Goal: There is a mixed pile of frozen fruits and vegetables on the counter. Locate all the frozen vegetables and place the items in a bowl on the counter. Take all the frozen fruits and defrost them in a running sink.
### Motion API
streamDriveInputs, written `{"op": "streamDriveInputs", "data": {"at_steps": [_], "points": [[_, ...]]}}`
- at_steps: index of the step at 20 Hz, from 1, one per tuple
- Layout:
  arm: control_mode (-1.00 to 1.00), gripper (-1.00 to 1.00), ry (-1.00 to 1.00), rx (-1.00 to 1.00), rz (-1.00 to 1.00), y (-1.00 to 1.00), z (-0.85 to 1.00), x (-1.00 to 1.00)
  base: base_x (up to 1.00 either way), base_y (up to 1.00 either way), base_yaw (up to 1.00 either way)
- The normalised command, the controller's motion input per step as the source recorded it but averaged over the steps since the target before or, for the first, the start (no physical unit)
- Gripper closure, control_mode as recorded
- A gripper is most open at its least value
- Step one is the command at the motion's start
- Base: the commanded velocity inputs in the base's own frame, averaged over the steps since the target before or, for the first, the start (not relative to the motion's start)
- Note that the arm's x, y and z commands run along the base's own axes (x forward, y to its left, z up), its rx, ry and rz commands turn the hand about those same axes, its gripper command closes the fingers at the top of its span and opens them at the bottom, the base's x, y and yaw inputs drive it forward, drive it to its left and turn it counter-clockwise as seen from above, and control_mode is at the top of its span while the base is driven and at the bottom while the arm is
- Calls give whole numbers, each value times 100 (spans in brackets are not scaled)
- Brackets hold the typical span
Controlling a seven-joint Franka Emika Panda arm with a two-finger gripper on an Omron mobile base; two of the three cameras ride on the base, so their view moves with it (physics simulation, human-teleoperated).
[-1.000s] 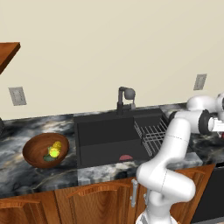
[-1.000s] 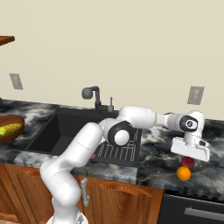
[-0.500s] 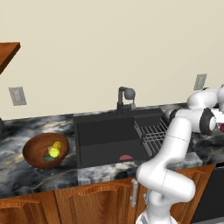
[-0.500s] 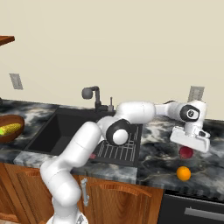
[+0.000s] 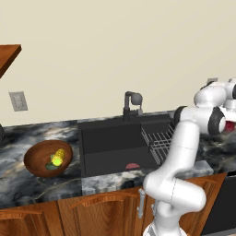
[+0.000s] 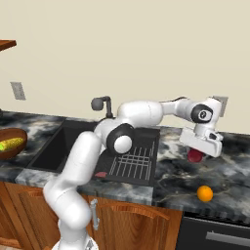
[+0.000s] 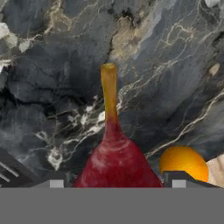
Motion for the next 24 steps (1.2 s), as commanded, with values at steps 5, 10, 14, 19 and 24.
{"op": "streamDriveInputs", "data": {"at_steps": [5, 10, 14, 19, 24], "points": [[-100, 100, -27, -15, 0, 93, 19, -1, 0, 0, 0], [-100, 100, -27, -17, 0, 65, 57, -2, 0, 0, 0], [-100, 100, -20, -11, -1, 63, 32, -2, 0, 0, 0], [-100, 100, -2, -5, 0, 88, 3, 0, 0, 0, 0], [-100, 100, 2, -6, 4, 95, 16, 7, 0, 0, 0]]}}
